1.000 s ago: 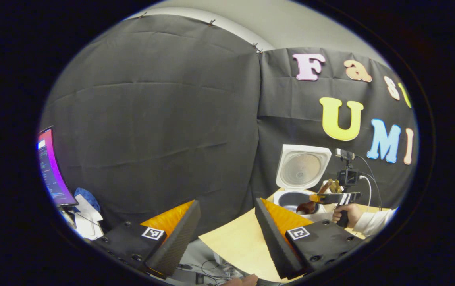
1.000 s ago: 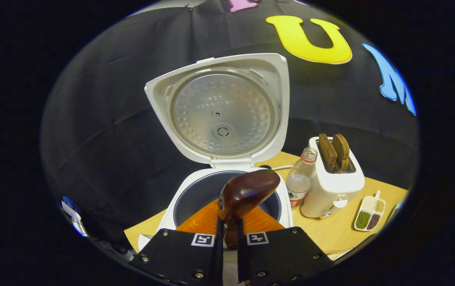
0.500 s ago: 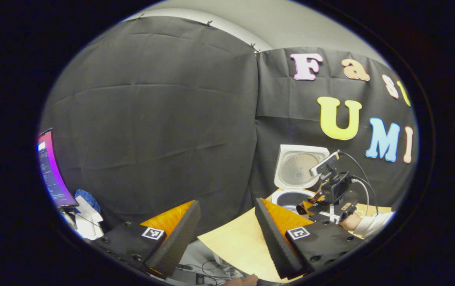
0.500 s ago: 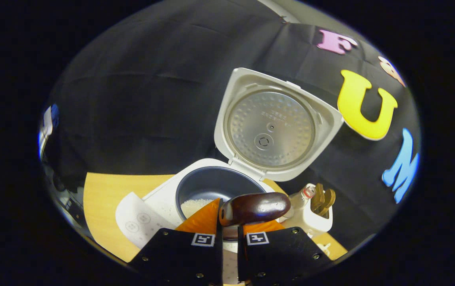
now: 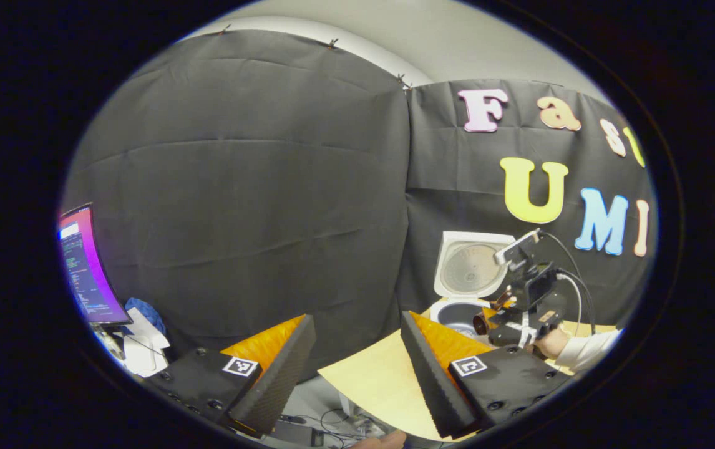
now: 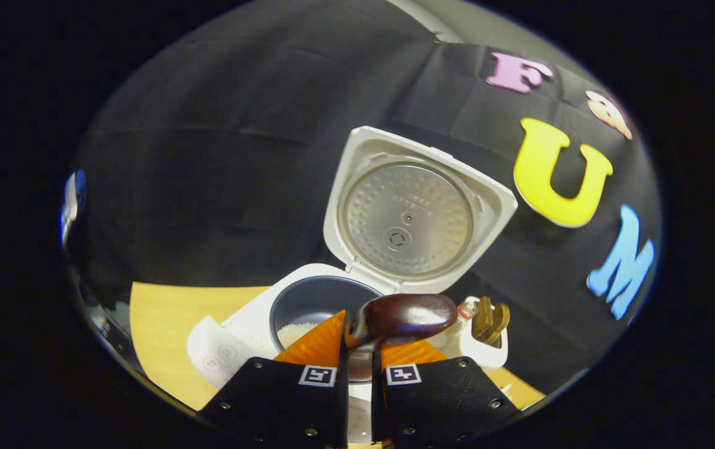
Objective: Close the left gripper, press the button to open the rice cooker; take a wooden spoon from the chopstick holder with the right hand, scoop a spoonful of rice and pour it into the rice cooker, then put the wooden spoon back into the chopstick holder.
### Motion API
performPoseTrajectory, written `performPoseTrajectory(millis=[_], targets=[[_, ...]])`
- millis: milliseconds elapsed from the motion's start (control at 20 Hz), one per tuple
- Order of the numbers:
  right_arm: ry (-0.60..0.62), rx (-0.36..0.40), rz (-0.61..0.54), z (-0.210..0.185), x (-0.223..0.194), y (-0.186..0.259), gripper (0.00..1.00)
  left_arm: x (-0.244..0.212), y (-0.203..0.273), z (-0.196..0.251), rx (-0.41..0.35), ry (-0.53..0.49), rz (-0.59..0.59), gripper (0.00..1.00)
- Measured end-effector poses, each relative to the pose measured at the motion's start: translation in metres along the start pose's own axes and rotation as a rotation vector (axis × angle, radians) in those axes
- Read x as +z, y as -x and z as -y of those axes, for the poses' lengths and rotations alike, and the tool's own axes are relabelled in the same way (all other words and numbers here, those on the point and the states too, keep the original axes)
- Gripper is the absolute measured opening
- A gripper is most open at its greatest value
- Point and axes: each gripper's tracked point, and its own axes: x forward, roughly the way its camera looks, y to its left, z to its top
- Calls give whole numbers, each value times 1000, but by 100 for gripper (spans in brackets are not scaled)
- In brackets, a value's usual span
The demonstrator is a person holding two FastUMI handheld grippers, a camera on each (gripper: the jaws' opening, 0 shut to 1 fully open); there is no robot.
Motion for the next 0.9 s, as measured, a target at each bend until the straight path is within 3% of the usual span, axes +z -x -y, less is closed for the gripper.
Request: performPoseTrajectory(millis=[150,250,300,450,900], targets=[[-248,0,-26,28,7,10,15,4,15,-8,-3,8,24,93],[-384,-18,-38,52,11,25,15,4,24,-12,-13,25,34,100],[-439,-33,-34,66,11,33,15,6,29,-14,-19,33,43,93],[-550,-80,-22,105,8,67,15,6,43,-16,-46,39,72,93],[-915,-216,51,205,-22,217,14,-9,63,30,-265,132,82,92]])
